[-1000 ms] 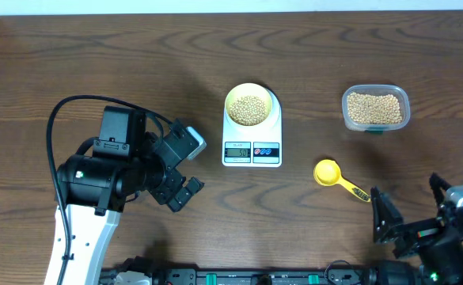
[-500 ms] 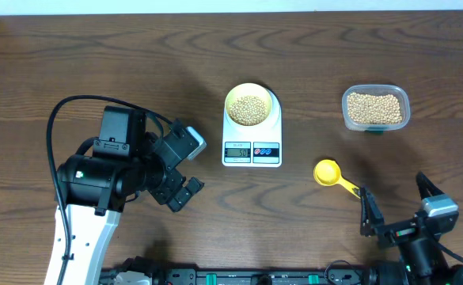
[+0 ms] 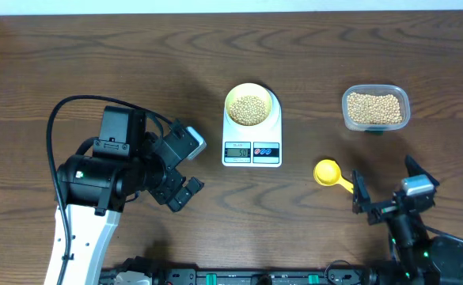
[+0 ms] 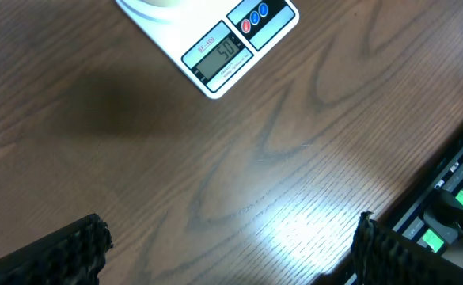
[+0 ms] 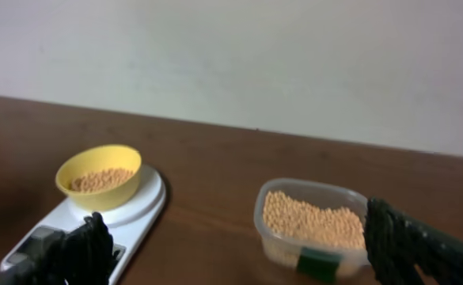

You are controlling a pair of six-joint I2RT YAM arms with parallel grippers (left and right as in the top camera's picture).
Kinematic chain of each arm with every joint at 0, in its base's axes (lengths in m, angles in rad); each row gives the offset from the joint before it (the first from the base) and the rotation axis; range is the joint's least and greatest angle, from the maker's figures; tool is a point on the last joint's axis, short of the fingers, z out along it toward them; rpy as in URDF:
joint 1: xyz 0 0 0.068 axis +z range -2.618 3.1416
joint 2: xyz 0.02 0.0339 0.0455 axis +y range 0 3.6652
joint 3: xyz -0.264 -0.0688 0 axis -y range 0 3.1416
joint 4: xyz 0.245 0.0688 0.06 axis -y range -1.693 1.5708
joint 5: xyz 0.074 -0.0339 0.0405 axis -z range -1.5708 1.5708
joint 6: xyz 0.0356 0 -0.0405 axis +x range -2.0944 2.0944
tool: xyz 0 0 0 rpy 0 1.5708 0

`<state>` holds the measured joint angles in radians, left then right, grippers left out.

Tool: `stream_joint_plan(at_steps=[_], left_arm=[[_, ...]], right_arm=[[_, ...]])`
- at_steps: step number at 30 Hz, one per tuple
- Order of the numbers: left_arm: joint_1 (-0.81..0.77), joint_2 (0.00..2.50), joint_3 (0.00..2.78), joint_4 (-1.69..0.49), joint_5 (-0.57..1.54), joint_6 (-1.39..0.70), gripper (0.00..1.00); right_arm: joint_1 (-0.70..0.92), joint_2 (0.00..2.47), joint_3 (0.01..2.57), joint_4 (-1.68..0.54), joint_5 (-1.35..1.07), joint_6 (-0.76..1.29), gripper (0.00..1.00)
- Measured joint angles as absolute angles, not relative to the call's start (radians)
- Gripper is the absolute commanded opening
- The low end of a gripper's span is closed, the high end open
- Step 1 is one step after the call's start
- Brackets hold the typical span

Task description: Scoop item into bowl and weigh 50g on scale

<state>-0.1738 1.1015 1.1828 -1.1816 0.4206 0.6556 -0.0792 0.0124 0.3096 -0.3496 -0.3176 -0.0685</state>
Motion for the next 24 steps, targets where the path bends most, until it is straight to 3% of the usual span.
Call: stream_joint_plan(at_steps=[24], left_arm=[[-0.174, 1.102, 1.183, -1.181, 0.421, 0.656, 1.0]], right_arm=[[-0.079, 0.012, 0.01, -0.048, -0.318, -0.082, 0.99]])
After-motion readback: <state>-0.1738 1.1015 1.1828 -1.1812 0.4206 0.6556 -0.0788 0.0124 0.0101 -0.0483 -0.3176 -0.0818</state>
